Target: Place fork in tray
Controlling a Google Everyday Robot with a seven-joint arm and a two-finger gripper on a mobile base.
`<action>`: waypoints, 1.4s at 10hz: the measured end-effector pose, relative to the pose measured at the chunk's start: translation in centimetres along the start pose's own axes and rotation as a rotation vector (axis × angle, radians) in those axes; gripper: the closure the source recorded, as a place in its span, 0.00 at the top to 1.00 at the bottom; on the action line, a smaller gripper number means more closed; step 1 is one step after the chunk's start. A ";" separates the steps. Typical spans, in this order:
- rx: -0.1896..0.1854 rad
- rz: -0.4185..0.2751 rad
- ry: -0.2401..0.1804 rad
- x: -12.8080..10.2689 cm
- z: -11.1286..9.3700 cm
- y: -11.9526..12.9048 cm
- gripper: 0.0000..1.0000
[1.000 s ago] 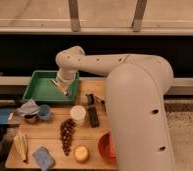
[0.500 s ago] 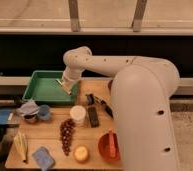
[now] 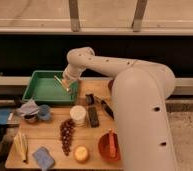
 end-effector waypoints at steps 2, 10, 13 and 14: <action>-0.023 -0.044 -0.021 -2.2 1.6 -0.5 0.00; -0.081 -0.132 -0.175 -0.8 3.4 -1.8 0.30; -0.091 -0.191 -0.233 -0.3 3.1 -1.2 0.62; -0.094 -0.203 -0.239 -0.4 3.2 -1.0 0.70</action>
